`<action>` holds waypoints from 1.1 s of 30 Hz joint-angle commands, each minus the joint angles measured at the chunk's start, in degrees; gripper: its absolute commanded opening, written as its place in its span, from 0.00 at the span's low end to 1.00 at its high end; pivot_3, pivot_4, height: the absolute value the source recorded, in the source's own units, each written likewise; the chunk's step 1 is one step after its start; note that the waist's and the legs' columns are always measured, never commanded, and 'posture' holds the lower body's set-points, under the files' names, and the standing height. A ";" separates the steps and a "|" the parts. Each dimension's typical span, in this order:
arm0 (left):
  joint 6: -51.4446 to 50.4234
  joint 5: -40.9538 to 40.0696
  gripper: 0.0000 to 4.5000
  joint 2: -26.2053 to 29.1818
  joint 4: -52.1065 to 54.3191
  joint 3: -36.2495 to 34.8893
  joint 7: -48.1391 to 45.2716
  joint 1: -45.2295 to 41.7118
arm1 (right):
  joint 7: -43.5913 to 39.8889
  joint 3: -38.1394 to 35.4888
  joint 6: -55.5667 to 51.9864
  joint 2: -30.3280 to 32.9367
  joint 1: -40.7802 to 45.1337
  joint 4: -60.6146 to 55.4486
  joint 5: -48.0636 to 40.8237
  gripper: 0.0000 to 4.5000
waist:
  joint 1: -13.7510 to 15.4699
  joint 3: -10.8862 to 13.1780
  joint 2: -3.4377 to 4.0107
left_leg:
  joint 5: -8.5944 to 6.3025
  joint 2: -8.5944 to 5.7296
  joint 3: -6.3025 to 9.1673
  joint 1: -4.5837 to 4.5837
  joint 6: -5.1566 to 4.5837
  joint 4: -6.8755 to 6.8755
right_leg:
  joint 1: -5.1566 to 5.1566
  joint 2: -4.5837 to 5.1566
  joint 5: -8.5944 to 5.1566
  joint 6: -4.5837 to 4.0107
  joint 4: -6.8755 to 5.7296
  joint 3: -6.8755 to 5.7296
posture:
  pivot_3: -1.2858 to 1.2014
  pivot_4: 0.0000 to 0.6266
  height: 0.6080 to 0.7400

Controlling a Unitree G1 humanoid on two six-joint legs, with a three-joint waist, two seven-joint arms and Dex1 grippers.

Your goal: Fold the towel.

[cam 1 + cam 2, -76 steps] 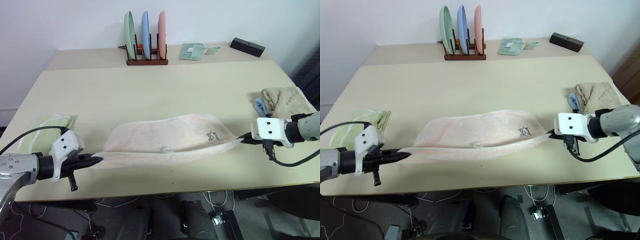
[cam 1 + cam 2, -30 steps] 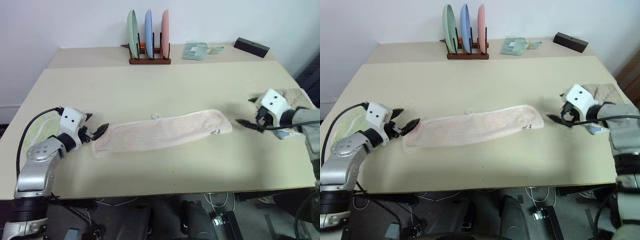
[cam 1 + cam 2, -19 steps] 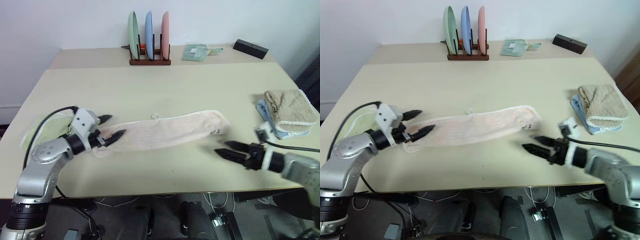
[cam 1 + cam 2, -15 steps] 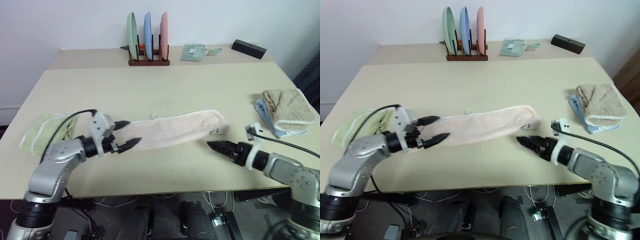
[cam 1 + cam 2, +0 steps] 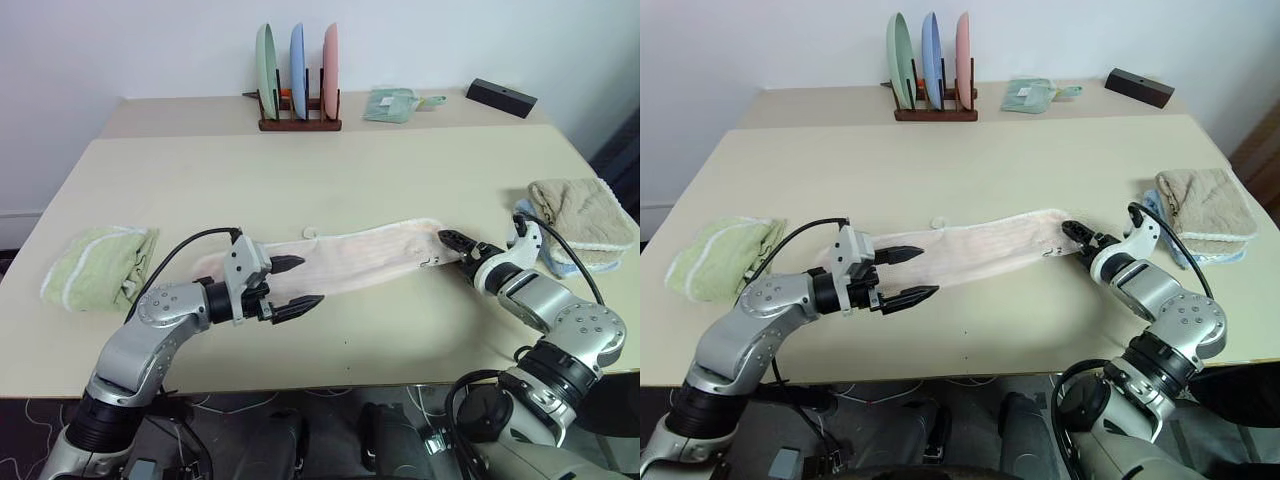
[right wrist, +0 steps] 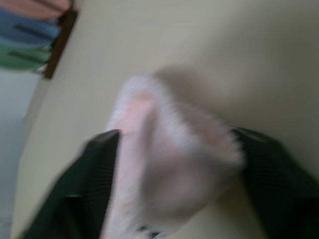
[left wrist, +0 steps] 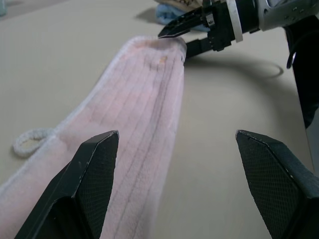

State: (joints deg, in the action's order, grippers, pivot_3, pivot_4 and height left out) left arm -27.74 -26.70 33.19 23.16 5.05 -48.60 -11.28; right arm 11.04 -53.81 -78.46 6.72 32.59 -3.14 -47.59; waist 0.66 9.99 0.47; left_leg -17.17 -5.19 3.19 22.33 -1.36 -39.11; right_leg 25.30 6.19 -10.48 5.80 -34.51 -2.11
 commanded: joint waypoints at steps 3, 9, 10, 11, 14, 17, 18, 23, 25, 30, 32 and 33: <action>1.71 0.30 0.85 0.12 1.52 -0.63 0.09 0.60 | 0.65 0.97 0.50 1.69 0.58 -0.96 -1.64 0.03 | -0.16 0.00 0.04 | -0.05 0.01 -0.03 0.00 -0.09 0.00 | 0.02 -0.02 0.00 0.00 -0.01 0.04 | 0.52 0.24 1.00; 2.80 1.33 0.85 -0.09 0.98 -0.05 0.26 1.08 | -0.02 1.53 1.54 4.01 0.96 -0.36 -2.67 0.01 | -0.13 0.00 0.05 | -0.12 0.05 -0.06 0.00 -0.21 0.01 | 0.02 -0.07 0.00 0.00 0.00 0.07 | 0.52 0.24 1.00; 2.95 1.52 0.85 -0.04 0.79 -0.10 0.16 1.10 | -0.52 1.55 2.17 5.14 1.10 0.14 -2.57 0.01 | -0.08 0.00 0.05 | -0.12 0.05 -0.06 0.00 -0.21 0.01 | 0.02 -0.07 0.00 0.00 0.00 0.07 | 0.52 0.24 1.00; 3.18 1.76 0.85 0.04 0.58 -0.14 0.07 1.13 | -1.32 1.71 2.93 6.66 1.26 0.78 -2.36 0.01 | -0.03 0.00 0.05 | -0.12 0.05 -0.06 0.00 -0.22 0.00 | 0.02 -0.07 0.00 0.00 0.01 0.07 | 0.52 0.24 1.00; 4.15 2.55 0.85 0.37 -0.87 -0.16 -0.45 0.75 | -5.82 3.54 6.17 14.35 2.56 4.14 -0.94 0.01 | 0.01 0.01 0.07 | -0.14 0.04 -0.09 0.00 -0.25 0.00 | 0.00 -0.07 0.00 0.00 0.04 0.07 | 0.52 0.24 1.00; 4.92 3.15 0.85 0.46 -2.04 -0.05 -0.98 0.38 | -11.98 9.41 7.93 20.93 1.99 4.49 0.14 0.01 | -0.10 0.05 0.13 | -0.17 0.06 -0.14 0.00 -0.31 0.01 | 0.01 -0.09 -0.01 0.01 0.05 0.05 | 0.52 0.24 1.00; 5.17 3.24 0.85 0.43 -2.32 -0.01 -1.03 0.26 | -14.86 12.98 8.87 22.95 1.05 3.30 0.94 0.01 | -0.19 0.04 0.12 | -0.19 0.11 -0.15 -0.01 -0.35 0.00 | 0.00 -0.14 -0.01 0.01 0.07 0.06 | 0.52 0.24 1.00; 5.93 3.87 0.85 0.24 -3.30 0.07 -1.31 -0.31 | -31.27 31.80 14.71 31.55 -2.10 -7.88 3.17 0.01 | -1.30 0.04 0.12 | -0.20 0.26 -0.19 -0.04 -0.37 0.04 | -0.03 -0.27 -0.01 0.01 0.15 0.08 | 0.52 0.24 1.00; 6.09 4.04 0.85 0.14 -3.42 0.11 -1.30 -0.43 | -37.87 40.67 18.56 34.95 -4.13 -12.99 6.20 0.01 | -1.37 0.04 0.12 | -0.21 0.31 -0.18 -0.04 -0.38 0.04 | -0.02 -0.31 -0.01 0.01 0.16 0.10 | 0.52 0.24 1.00; 6.22 4.41 0.85 -0.21 -3.57 0.29 -0.92 -0.79 | -44.59 58.87 27.22 37.22 -5.40 -17.68 16.23 0.01 | -1.05 0.05 0.05 | -0.22 0.28 -0.15 -0.03 -0.39 -0.03 | -0.08 -0.27 -0.01 0.03 0.26 0.08 | 0.52 0.24 1.00; 6.17 4.56 0.85 -0.32 -3.31 0.28 -0.70 -0.68 | -44.82 62.98 28.94 35.66 -5.19 -16.91 19.14 0.01 | -0.85 0.05 0.04 | -0.22 0.23 -0.15 -0.02 -0.38 -0.04 | -0.08 -0.23 -0.01 0.03 0.26 0.09 | 0.52 0.24 1.00; 6.13 4.63 0.85 -0.38 -3.21 0.30 -0.57 -0.67 | -44.76 64.50 29.81 34.91 -5.16 -15.98 20.53 0.01 | -0.76 0.05 0.04 | -0.21 0.22 -0.14 -0.01 -0.37 -0.04 | -0.05 -0.21 -0.01 0.03 0.26 0.11 | 0.52 0.24 1.00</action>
State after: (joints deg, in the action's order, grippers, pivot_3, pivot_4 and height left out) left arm -22.90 -22.36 32.99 18.58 5.83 -49.47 -11.55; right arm -33.49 9.34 -51.12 42.27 26.82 -18.73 -29.69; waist -0.11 10.04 0.50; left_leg -17.36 -4.97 3.05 22.32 -1.69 -39.15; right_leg 25.26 5.98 -10.48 5.82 -34.26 -1.99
